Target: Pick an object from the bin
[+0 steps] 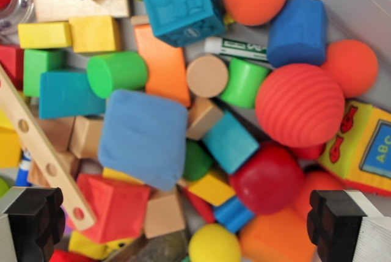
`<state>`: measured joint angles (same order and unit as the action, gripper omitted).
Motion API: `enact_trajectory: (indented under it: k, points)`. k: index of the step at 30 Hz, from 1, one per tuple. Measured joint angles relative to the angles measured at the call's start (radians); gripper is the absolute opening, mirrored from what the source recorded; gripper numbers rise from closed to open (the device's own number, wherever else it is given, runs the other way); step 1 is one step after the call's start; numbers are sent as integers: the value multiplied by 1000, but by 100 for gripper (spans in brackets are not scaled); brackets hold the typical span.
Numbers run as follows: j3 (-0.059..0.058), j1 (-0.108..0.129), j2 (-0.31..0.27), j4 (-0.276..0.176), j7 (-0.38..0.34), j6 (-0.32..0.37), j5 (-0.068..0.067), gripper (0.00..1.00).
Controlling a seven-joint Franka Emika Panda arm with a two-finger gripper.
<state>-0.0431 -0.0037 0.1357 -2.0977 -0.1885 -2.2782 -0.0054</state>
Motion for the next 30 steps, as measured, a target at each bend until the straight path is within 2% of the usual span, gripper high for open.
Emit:
enact_trajectory:
  k: [30]
  points:
    - [0,-3,24,-92,373,-97,14,100]
